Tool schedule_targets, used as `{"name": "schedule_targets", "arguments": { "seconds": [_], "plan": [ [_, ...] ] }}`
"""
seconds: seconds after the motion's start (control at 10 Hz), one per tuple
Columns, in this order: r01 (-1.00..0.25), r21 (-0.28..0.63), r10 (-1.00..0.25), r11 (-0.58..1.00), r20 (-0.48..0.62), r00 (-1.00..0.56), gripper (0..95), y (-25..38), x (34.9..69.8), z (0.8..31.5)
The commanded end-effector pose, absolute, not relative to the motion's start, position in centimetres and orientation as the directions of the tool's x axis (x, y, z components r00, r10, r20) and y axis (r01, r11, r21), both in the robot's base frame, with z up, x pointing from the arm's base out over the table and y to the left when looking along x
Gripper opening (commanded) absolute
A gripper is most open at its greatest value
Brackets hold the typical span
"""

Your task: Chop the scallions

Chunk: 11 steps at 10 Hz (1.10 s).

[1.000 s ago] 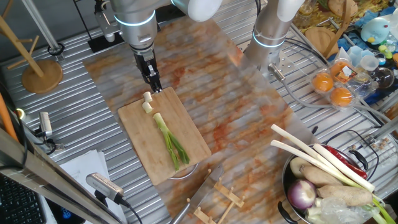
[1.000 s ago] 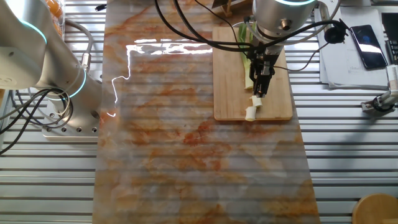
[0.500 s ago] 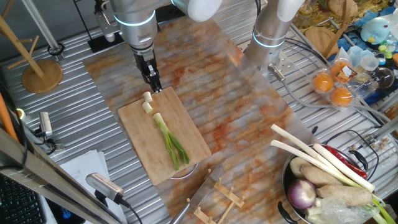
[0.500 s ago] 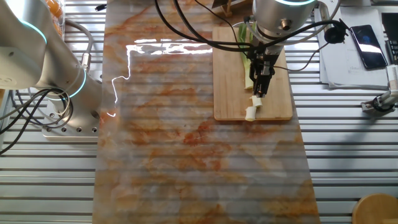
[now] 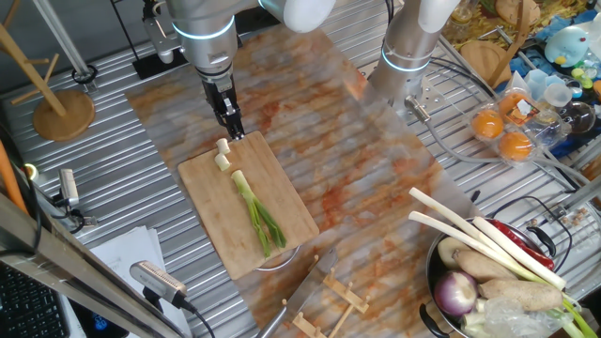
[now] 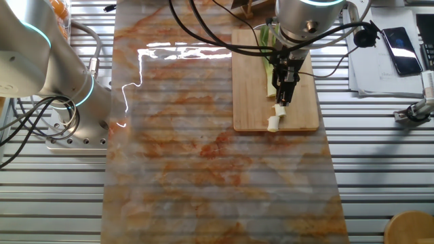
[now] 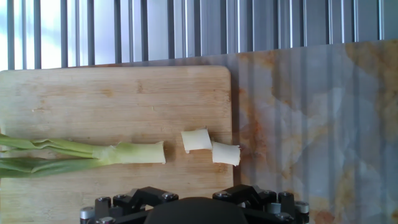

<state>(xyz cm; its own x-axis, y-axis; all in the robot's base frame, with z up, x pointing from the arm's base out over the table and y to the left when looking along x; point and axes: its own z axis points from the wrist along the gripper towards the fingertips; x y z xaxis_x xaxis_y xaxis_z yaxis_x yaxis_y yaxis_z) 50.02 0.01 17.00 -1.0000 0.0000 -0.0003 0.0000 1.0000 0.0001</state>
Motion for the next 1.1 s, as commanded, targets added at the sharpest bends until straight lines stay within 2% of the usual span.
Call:
{"name": "schedule_targets", "arguments": {
  "seconds": [0.1, 0.2, 1.1],
  "plan": [
    [0.0, 0.0, 0.0, 1.0, 0.0, -1.0, 95.0, 0.0, 50.0, 17.0],
    [-0.149, -0.002, -0.149, 0.989, -0.002, -0.989, 0.0, 0.03, 50.02, 16.98],
    [-0.149, 0.0, -0.149, 0.989, -0.003, -0.989, 0.0, 0.1, 50.08, 16.92]
  ]
}}
